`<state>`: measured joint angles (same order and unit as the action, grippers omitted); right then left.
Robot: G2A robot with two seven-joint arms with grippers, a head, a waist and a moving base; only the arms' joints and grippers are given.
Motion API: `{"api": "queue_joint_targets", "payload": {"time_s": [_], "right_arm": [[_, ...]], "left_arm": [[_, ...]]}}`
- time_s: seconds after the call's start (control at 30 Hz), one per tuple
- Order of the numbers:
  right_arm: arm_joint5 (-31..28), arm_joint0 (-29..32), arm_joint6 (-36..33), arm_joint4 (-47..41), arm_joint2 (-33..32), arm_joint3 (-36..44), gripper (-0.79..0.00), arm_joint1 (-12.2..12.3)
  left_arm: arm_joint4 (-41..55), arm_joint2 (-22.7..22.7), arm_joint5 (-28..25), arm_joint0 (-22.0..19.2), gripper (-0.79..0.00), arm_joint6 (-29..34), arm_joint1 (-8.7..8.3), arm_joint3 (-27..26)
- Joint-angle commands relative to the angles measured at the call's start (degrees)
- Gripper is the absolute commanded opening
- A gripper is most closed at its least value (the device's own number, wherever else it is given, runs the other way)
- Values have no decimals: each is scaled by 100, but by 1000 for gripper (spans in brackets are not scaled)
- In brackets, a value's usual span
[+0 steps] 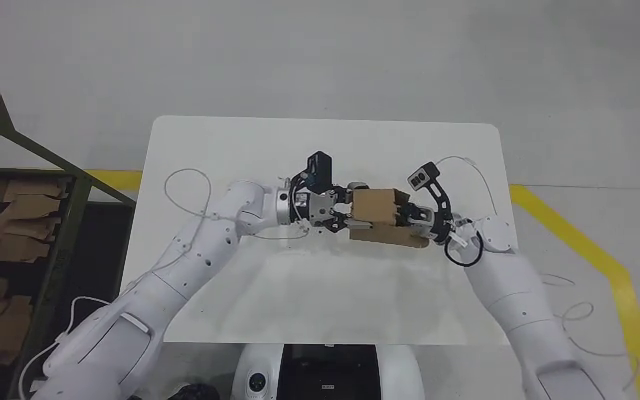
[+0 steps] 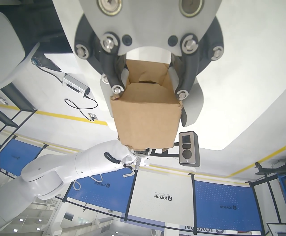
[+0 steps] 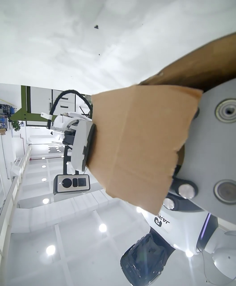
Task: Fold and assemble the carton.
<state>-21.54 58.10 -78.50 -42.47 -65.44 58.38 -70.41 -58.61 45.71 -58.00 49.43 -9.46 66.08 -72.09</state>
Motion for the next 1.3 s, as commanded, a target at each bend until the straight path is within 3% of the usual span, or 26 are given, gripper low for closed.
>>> {"api": "queue_joint_targets", "payload": {"time_s": [0.0, 0.37, 0.6, 0.83, 1.27], "right_arm": [[-8, 1, 46, 34, -51, -25, -785, 15], [-261, 339, 403, 129, -629, 208, -785, 177], [-254, 893, 477, 221, -1044, 936, -785, 313], [70, 1277, 615, 740, -891, 1600, -785, 355], [233, 923, 953, 1128, -593, 1554, -785, 328]], "left_arm": [[-42, 65, 0, 49, -505, -11, -25, -23], [-167, 502, 24, 328, -511, -134, -142, -58], [-393, 709, 315, 453, -505, -223, -171, -108], [-506, 715, 380, 472, -489, -322, -143, -65], [-734, 734, 127, 688, -508, -520, -143, -339]]}}
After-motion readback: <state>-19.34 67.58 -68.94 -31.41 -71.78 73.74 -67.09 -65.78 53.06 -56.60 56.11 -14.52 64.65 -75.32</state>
